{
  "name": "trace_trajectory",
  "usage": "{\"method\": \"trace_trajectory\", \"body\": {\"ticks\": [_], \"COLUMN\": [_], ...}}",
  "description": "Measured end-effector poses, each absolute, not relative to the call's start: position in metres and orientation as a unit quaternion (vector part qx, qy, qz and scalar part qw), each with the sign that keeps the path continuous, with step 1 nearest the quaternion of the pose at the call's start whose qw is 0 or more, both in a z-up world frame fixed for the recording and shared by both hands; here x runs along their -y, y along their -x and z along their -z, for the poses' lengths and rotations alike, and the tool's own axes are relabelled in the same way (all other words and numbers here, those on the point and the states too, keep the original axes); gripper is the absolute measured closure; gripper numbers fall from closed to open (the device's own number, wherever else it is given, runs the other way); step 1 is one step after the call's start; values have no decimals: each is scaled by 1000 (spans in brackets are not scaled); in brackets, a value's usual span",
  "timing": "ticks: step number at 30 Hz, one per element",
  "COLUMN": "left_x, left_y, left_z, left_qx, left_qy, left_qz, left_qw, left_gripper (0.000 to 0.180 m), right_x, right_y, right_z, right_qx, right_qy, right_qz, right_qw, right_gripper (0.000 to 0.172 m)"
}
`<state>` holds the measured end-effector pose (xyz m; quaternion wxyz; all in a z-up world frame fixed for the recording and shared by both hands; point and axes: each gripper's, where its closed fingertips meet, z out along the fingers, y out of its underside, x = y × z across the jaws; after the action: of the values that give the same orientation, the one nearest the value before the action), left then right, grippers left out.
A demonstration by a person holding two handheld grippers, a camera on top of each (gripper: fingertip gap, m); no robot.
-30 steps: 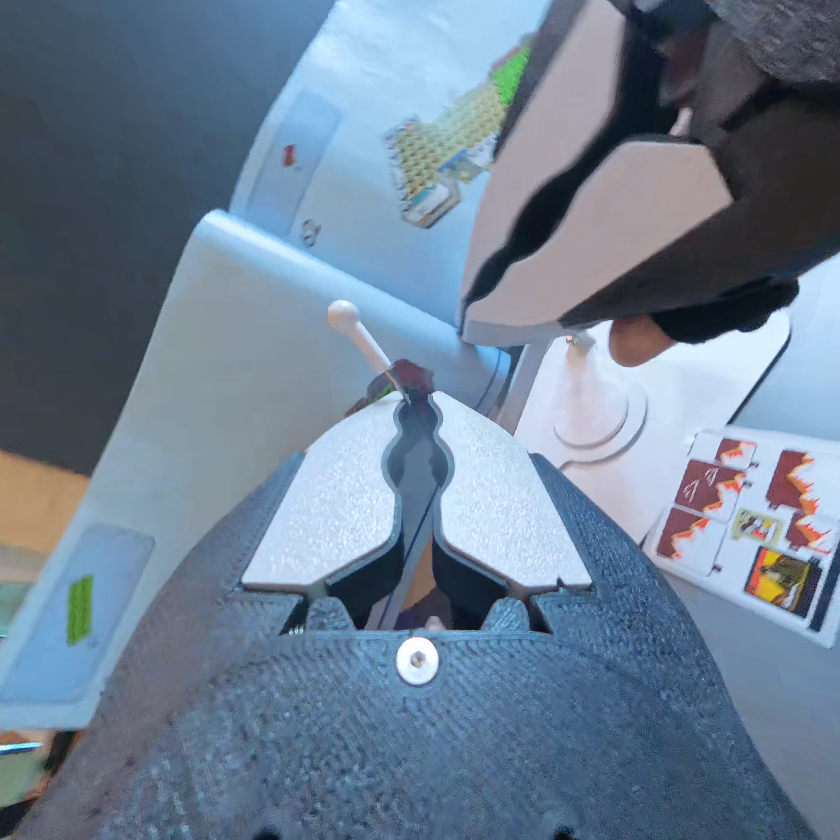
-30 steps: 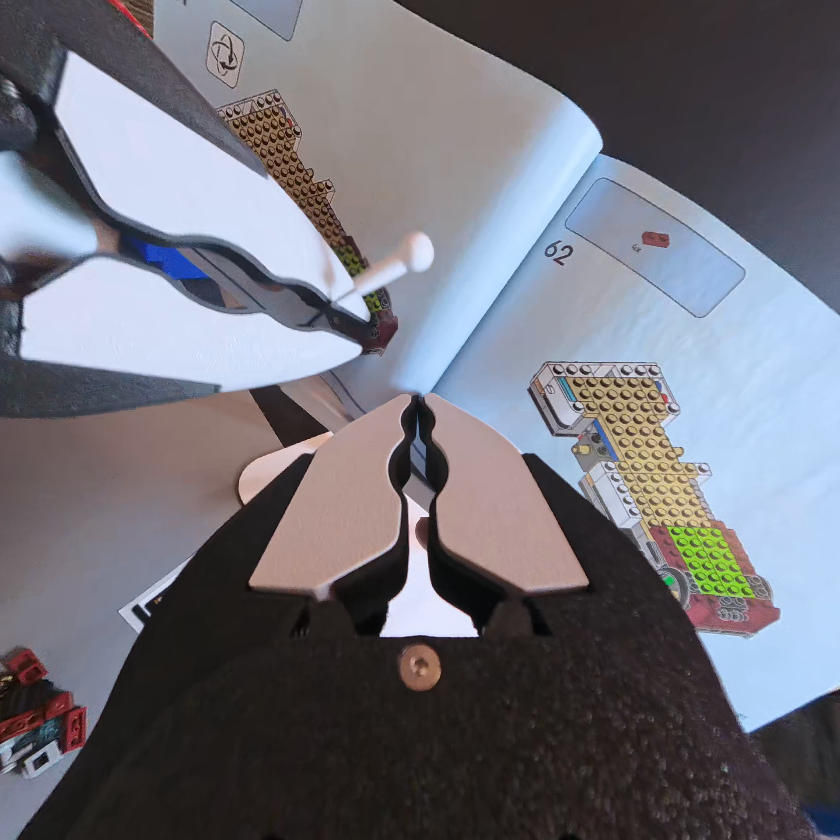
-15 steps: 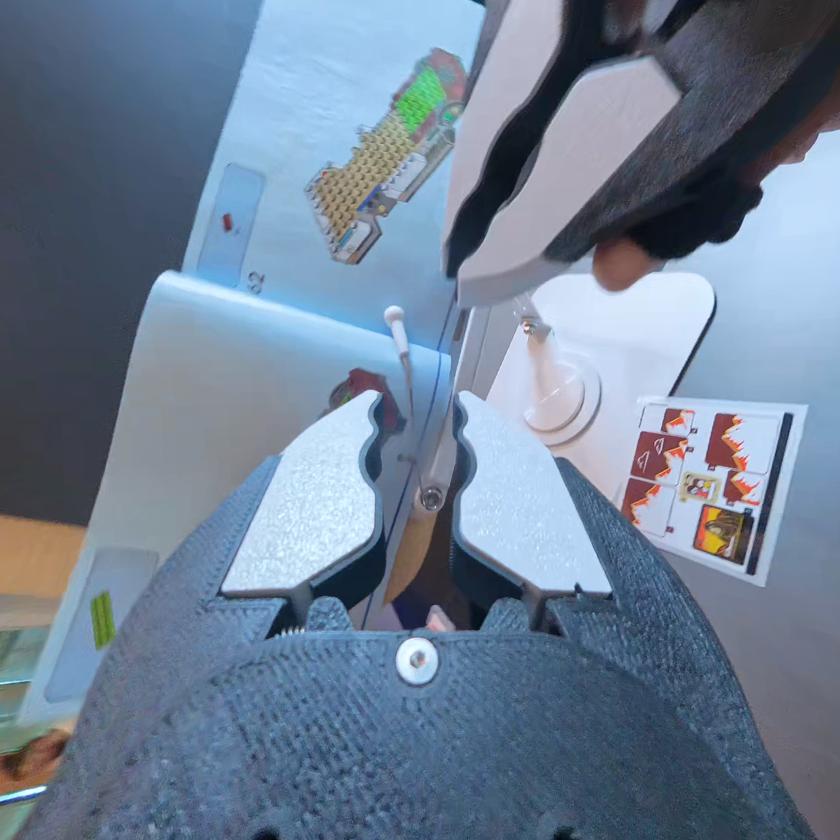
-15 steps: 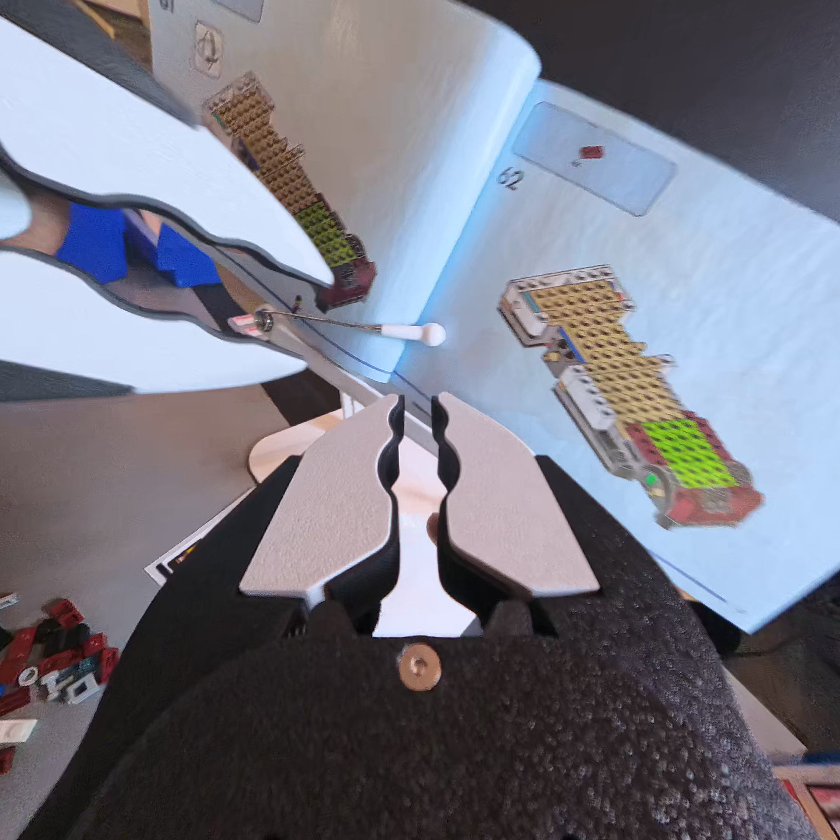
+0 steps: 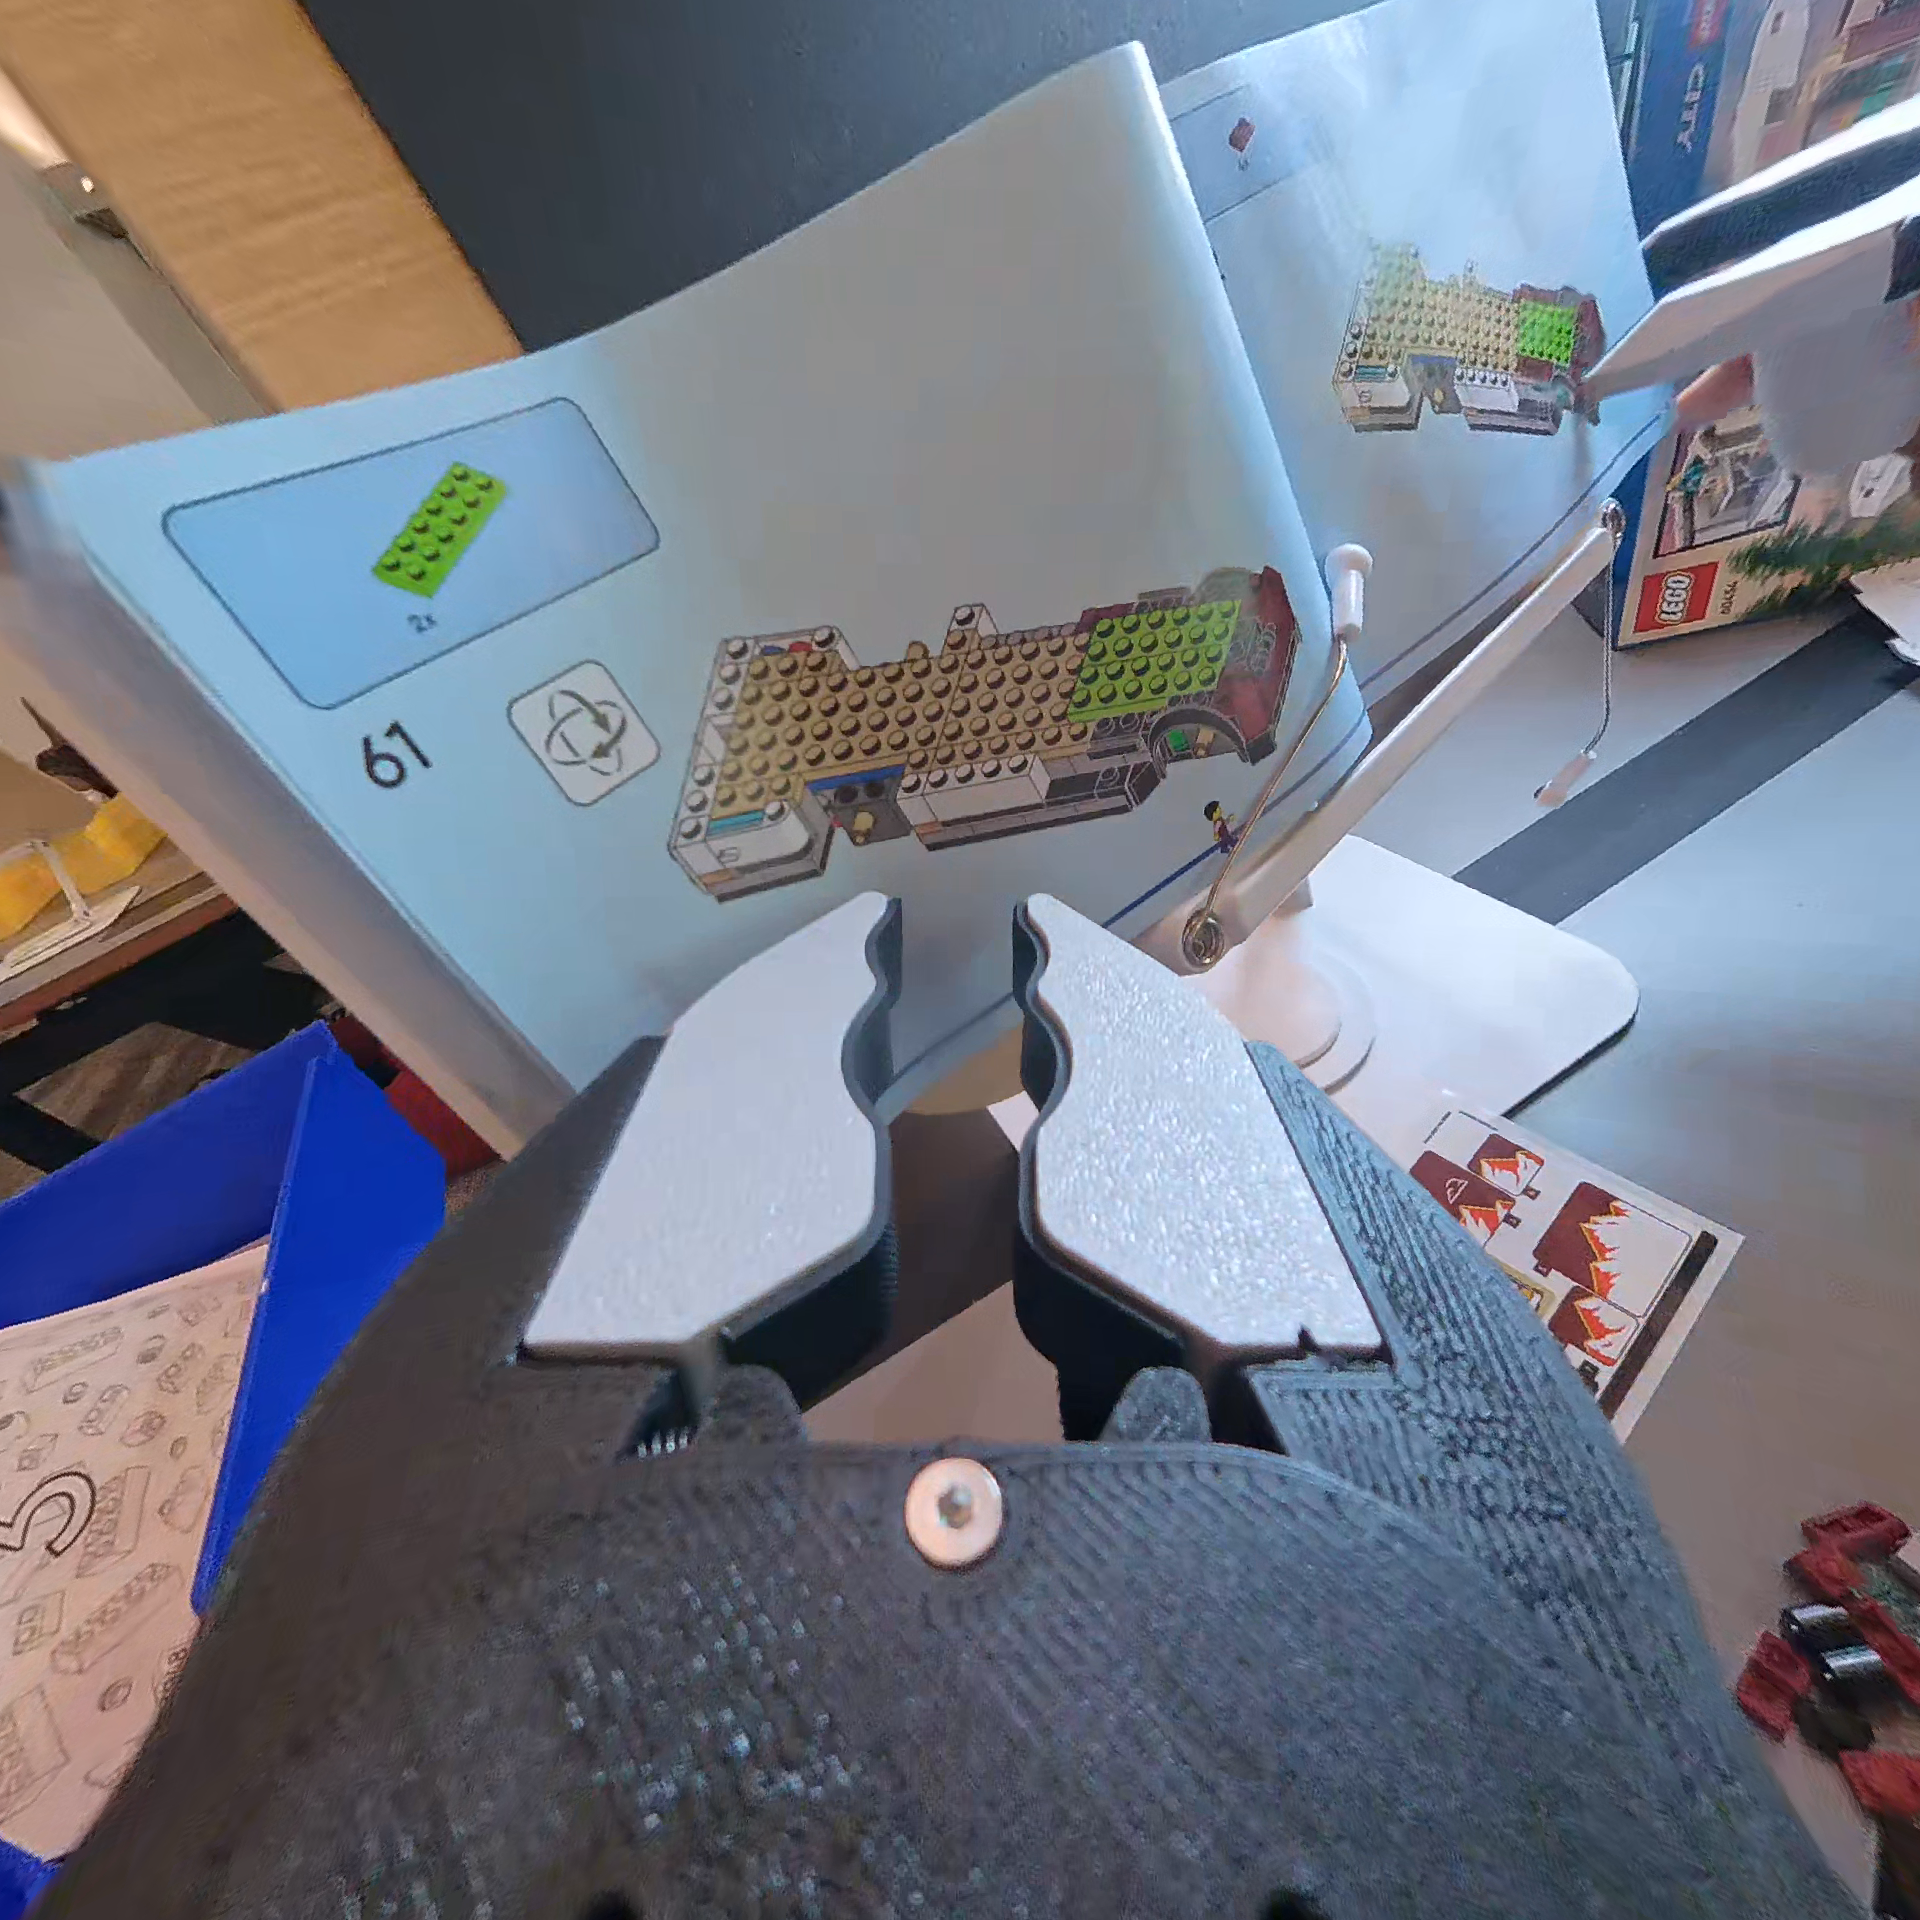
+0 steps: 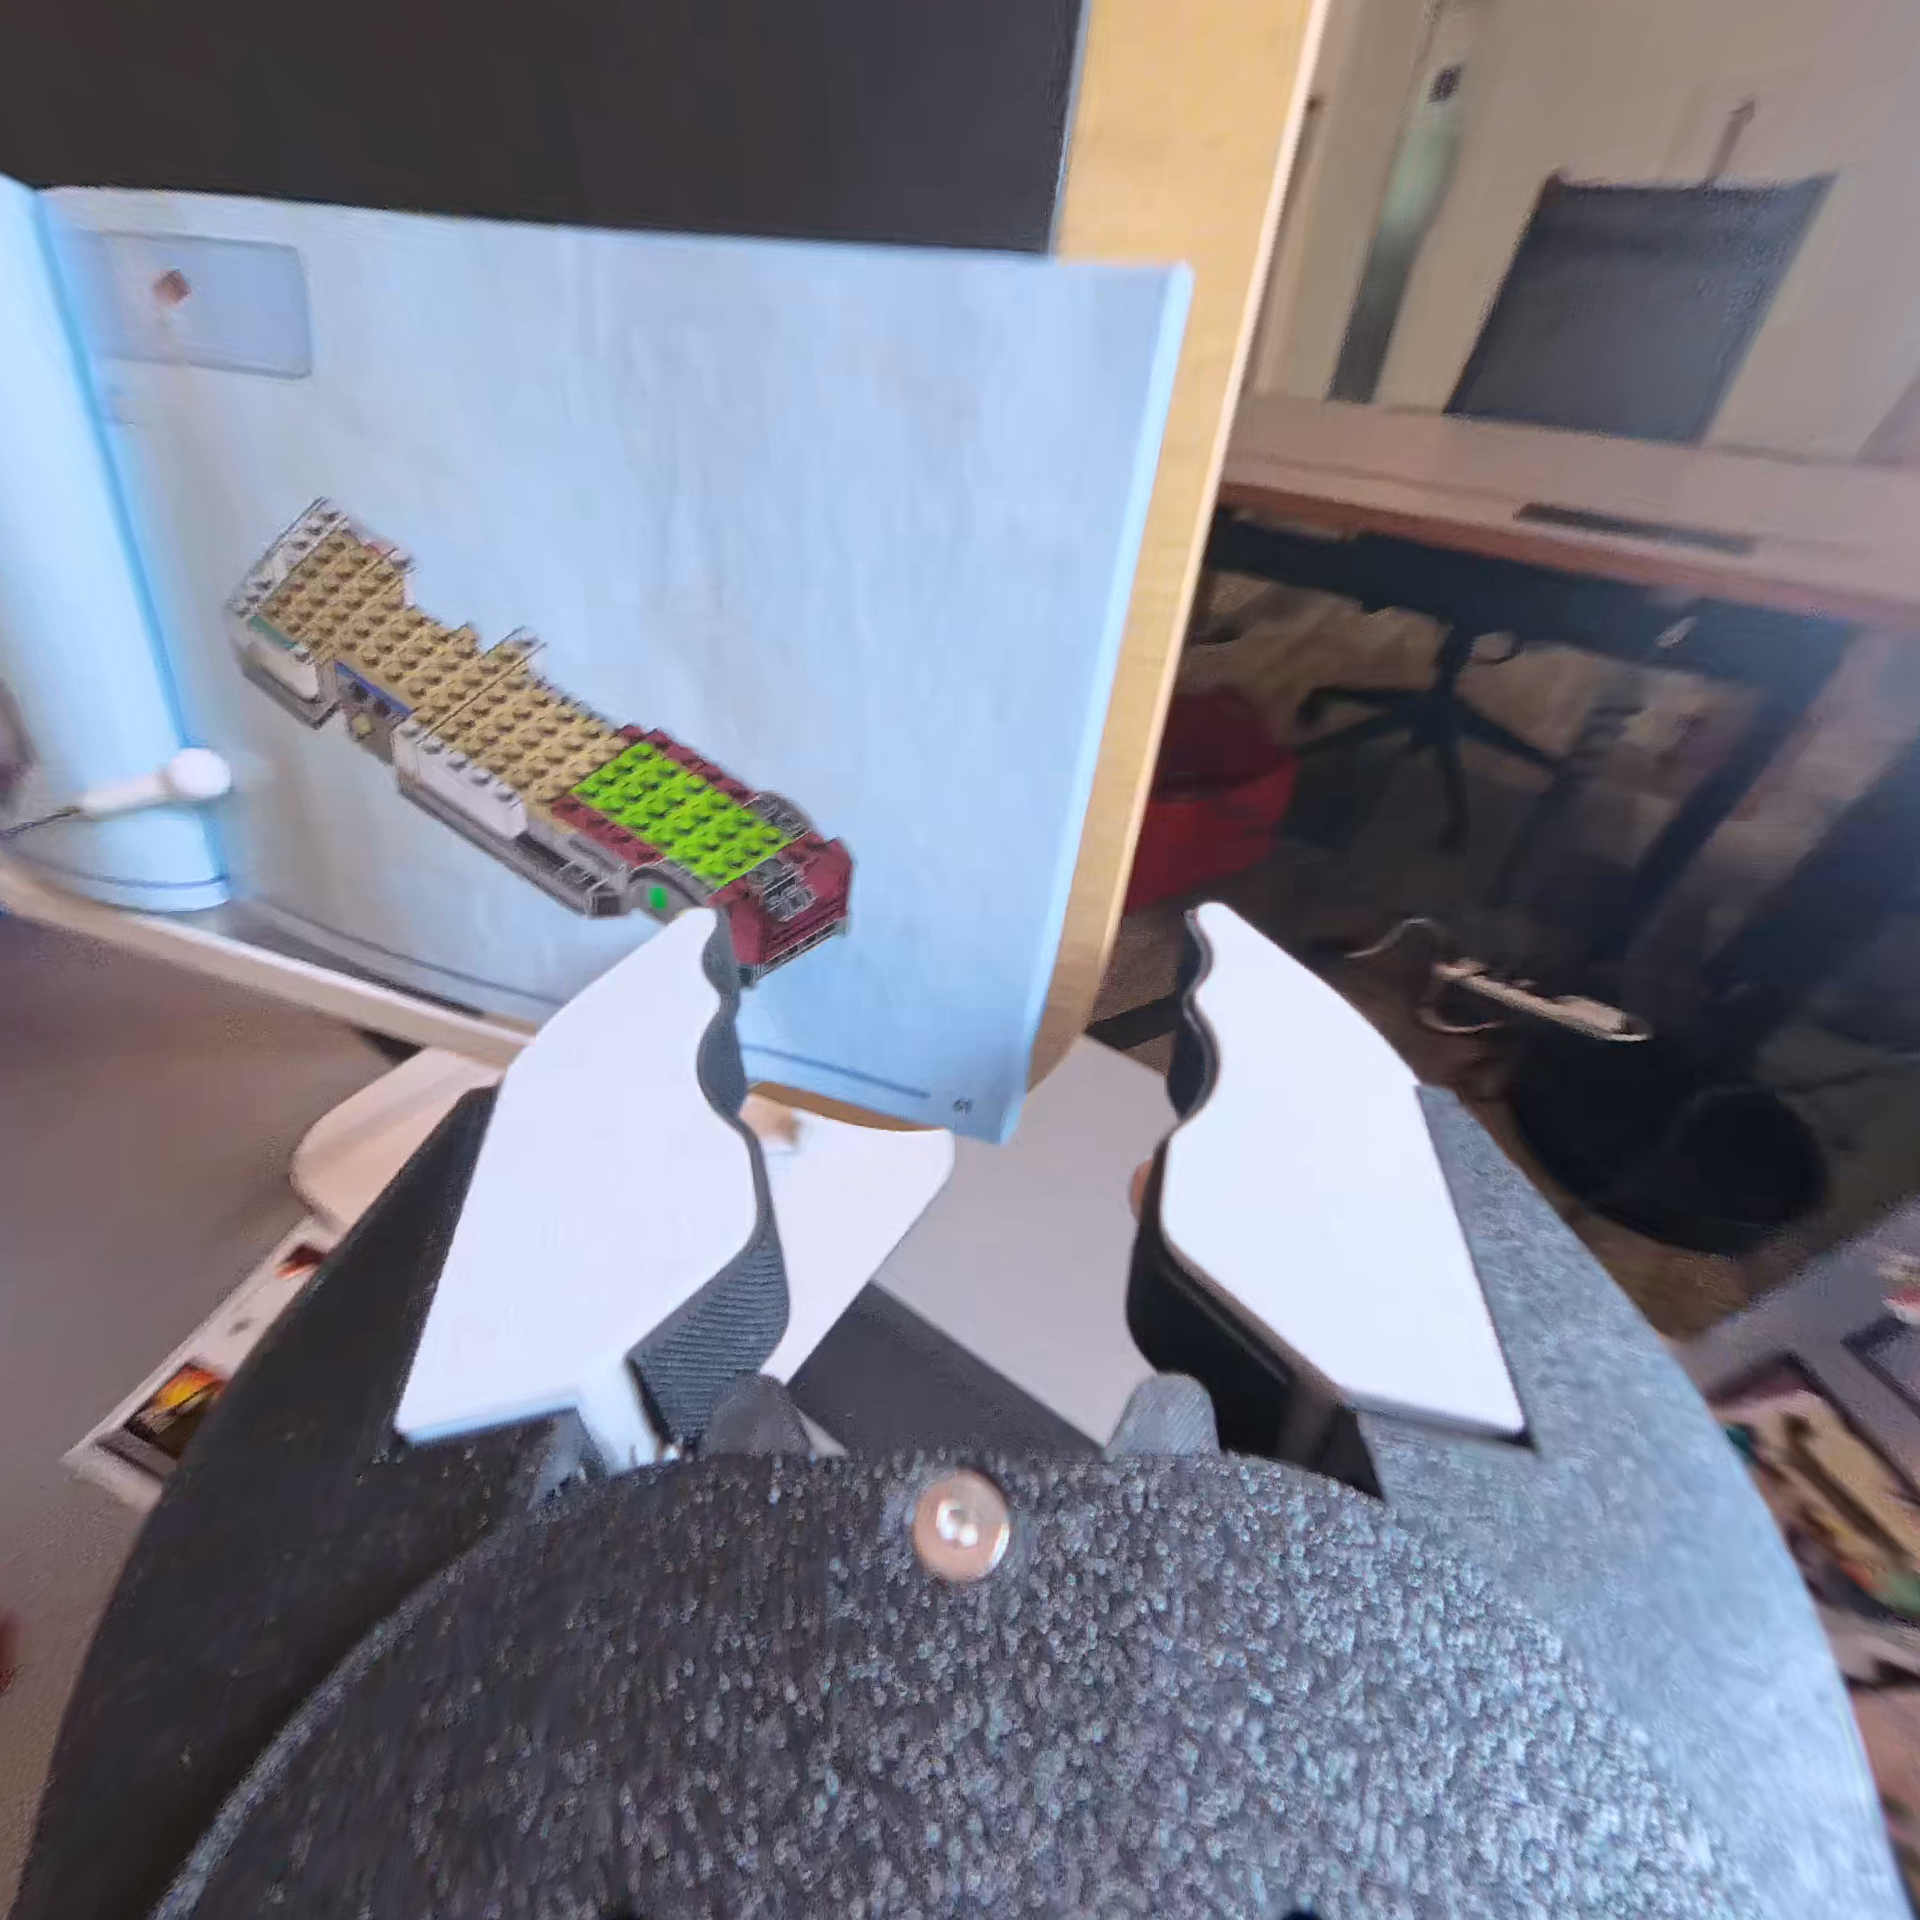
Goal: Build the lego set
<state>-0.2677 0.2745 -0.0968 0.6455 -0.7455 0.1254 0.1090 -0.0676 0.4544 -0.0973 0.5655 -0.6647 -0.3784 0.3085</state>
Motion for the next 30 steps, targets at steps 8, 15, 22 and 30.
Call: {"method": "trace_trajectory", "body": {"ticks": [8,15,22,30], "left_x": [-271,-257,-259,-236], "left_y": [276,296,314,293], "left_z": [91,34,14,14], "left_qx": [-82,-20,10,-23], "left_qy": [739,674,675,680], "left_qz": [-43,-66,-111,-103], "left_qw": [668,736,730,726], "left_gripper": [152,162,180,180], "right_x": [-436,-415,-306,-208], "right_y": [60,44,3,-37], "right_z": [103,89,81,95], "right_qx": [353,357,392,385], "right_qy": [662,652,606,605], "right_qz": [-277,-250,-284,-324], "right_qw": [601,621,631,617], "right_gripper": [111,106,119,122]}}
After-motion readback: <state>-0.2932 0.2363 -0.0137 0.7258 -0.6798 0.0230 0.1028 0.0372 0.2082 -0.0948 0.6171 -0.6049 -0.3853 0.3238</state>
